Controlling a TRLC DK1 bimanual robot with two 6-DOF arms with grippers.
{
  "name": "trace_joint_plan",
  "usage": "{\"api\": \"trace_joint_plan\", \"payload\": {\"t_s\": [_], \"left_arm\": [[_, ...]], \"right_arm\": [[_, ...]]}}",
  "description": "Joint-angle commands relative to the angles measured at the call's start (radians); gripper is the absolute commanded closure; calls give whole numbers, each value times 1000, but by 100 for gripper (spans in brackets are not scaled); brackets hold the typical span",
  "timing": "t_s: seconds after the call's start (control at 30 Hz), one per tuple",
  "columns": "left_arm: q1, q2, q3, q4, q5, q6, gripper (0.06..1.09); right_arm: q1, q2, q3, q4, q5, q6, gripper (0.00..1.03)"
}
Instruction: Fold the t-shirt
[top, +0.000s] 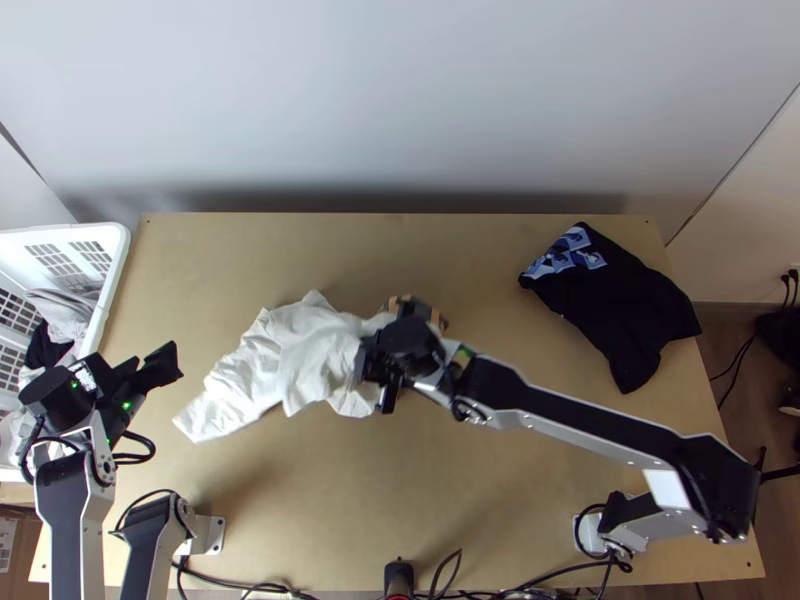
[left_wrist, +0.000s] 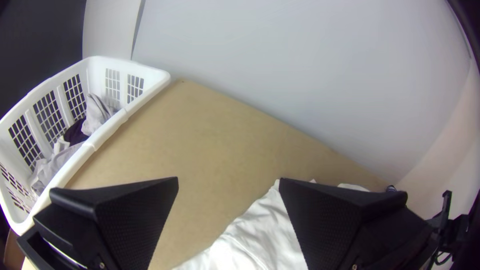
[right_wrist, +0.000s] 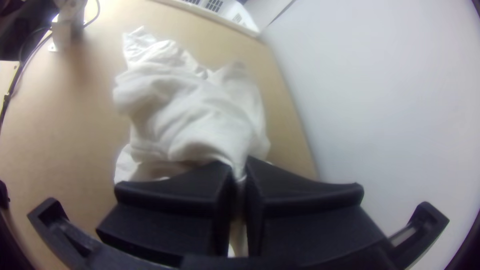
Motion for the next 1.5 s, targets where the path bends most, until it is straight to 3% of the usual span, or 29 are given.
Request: {"api": "trace_joint_plan", "payload": {"t_s": [0.0, 0.13, 0.33, 0.4, 0.43, 0.47, 0.87, 0.93, 1.0, 1.13, 1.47], "left_arm": [[-5, 1, -10, 4, 2, -4, 10], [-5, -5, -10, -4, 2, -4, 10], [-11, -7, -14, -4, 5, -4, 10], [-19, -7, -14, 1, 7, -4, 10], [-20, -7, -14, 3, 7, -4, 10], [-20, -7, -14, 6, 7, -4, 10], [-22, -5, -43, 16, 7, -4, 10], [-20, -5, -46, 19, 7, -4, 10], [-20, -5, -46, 21, 5, -4, 10], [-20, -5, -48, 24, 7, -4, 10], [-22, -4, -53, 38, 7, -21, 10]], "right_arm": [[-73, -81, 100, -73, -1, 32, 100], [-135, -81, 100, -97, 0, 54, 100], [-130, -71, 33, -105, -1, 49, 99], [-131, -61, 25, -105, -1, 60, 69], [-131, -61, 22, -105, -1, 65, 59], [-131, -62, 20, -105, -1, 63, 55], [-133, -54, 6, -110, -1, 22, 56], [-130, -50, 5, -110, -3, 9, 68], [-128, -51, 6, -108, -1, 8, 99], [-124, -79, 45, -93, -1, 16, 100], [-124, -171, 381, -151, 33, 57, 100]]}}
